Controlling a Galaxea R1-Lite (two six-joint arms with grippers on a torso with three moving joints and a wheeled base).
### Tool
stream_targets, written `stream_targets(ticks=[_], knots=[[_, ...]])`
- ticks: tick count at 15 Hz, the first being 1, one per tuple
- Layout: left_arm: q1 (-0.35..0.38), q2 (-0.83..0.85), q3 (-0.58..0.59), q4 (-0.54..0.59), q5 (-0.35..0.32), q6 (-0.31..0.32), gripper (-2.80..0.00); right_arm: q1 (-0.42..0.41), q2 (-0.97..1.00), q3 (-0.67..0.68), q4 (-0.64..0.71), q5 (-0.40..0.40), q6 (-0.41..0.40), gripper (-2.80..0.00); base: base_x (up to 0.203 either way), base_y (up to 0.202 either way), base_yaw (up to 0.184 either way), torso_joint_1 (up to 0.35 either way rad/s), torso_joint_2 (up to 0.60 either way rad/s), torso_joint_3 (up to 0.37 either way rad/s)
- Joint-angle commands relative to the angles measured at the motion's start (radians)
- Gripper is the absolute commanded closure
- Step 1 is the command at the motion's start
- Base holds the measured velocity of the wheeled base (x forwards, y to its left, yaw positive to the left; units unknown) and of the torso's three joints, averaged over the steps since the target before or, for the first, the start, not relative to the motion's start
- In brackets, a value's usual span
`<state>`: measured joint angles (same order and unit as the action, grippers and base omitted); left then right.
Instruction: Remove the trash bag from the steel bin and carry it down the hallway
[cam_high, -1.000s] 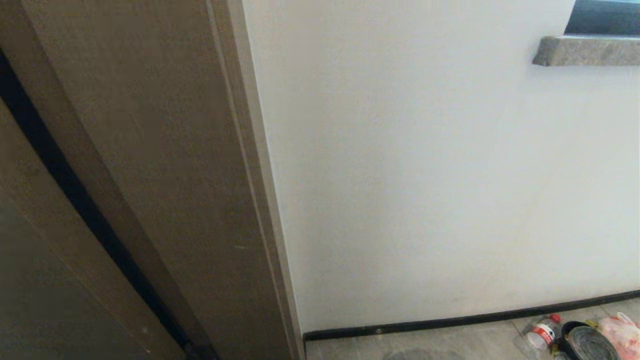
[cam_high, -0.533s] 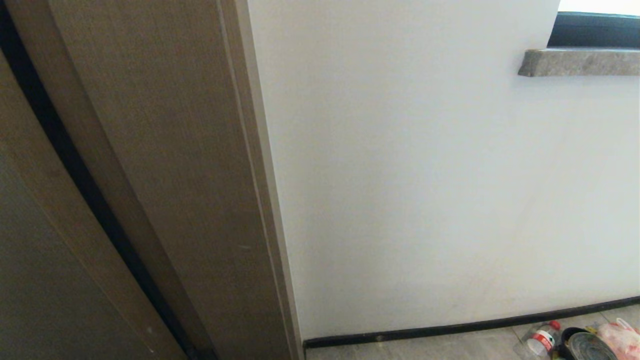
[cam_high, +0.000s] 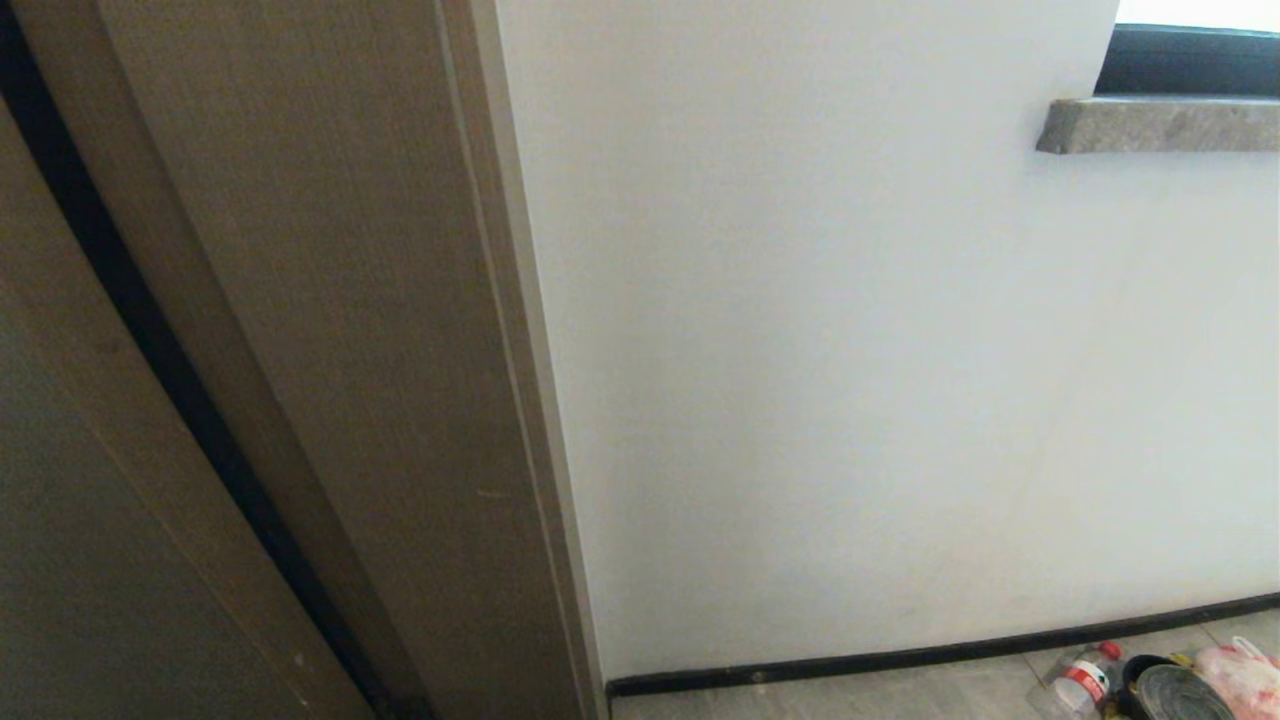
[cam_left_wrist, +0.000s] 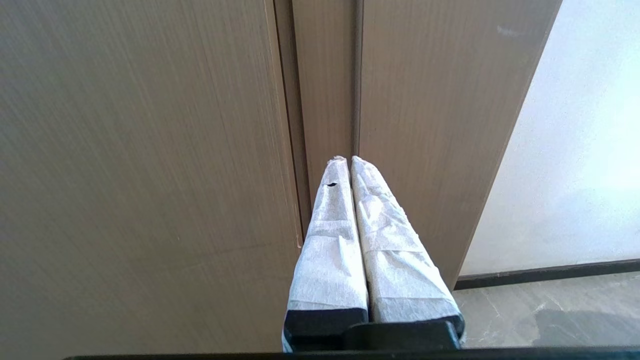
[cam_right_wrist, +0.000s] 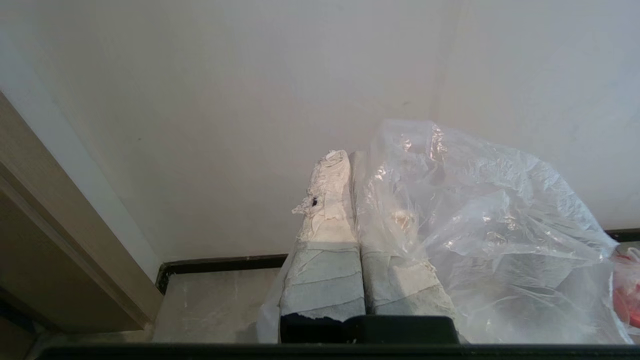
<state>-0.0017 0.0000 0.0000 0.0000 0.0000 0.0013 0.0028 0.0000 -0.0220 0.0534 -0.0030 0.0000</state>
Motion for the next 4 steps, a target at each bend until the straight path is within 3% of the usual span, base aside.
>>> stream_targets(ticks=[1, 4], knots=[[0.000, 0.000, 0.000, 0.000, 0.002, 0.000, 0.00, 0.000, 0.002, 0.001, 0.000, 0.000, -0.002, 0.00, 0.000, 0.000, 0.000, 0.000, 0.00, 0.000], [0.000, 0.000, 0.000, 0.000, 0.000, 0.000, 0.00, 0.000, 0.002, -0.001, 0.002, 0.000, -0.006, 0.00, 0.000, 0.000, 0.000, 0.000, 0.00, 0.000]])
